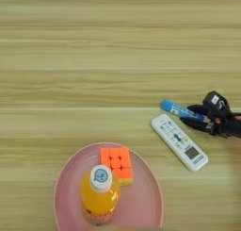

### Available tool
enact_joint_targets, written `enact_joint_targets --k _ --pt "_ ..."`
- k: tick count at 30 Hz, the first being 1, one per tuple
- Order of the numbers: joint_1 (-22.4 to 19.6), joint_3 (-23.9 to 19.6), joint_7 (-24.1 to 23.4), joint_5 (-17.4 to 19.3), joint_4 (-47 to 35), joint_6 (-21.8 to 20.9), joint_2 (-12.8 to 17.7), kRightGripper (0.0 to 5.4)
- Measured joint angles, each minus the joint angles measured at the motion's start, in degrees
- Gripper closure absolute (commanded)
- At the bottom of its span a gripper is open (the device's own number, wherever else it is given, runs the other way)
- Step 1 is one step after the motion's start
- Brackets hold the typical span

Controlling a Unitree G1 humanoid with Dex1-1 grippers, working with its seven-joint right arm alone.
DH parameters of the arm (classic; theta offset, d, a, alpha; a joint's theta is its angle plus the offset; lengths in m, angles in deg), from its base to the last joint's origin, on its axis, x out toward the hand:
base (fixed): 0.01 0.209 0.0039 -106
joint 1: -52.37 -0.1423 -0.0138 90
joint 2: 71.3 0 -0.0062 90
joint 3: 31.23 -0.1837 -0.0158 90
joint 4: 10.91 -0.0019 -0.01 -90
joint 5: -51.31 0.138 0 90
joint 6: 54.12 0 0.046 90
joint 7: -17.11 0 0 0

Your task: Move the objects on the table

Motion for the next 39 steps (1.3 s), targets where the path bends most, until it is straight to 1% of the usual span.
enact_joint_targets --k 3,13,16,19,22,23,25,28,30,33,34,36,38,39 --pt "0.00 -0.05 0.02 0.00 0.02 0.01 -0.05 3.96" --pt "-0.02 -0.38 0.04 0.32 -0.32 0.04 -0.51 4.01" --pt "-0.21 -1.69 -0.09 1.92 -1.06 0.16 -0.86 4.01" --pt "-0.64 -2.97 -0.10 4.10 -4.31 0.24 -1.14 4.01" --pt "-0.43 -4.30 0.16 6.74 -9.13 1.32 -1.25 4.01" --pt "-0.07 -4.65 1.07 8.29 -12.70 1.56 -1.33 4.01" --pt "0.74 -4.66 1.86 10.09 -17.85 2.36 -1.51 4.01" --pt "3.05 -4.01 3.44 11.33 -23.13 3.71 -1.64 4.01" --pt "5.15 -2.66 4.12 11.28 -25.74 4.21 -1.61 4.01" --pt "6.48 -0.37 4.87 10.18 -26.32 4.93 -1.59 4.01" --pt "6.86 0.48 4.95 9.57 -26.66 4.97 -1.58 4.01" --pt "8.19 3.44 5.00 7.07 -27.08 4.95 -1.61 4.01" --pt "8.38 4.97 4.93 5.78 -26.79 4.92 -1.68 4.01" --pt "8.66 6.53 4.94 4.74 -26.56 4.94 -1.95 4.01"
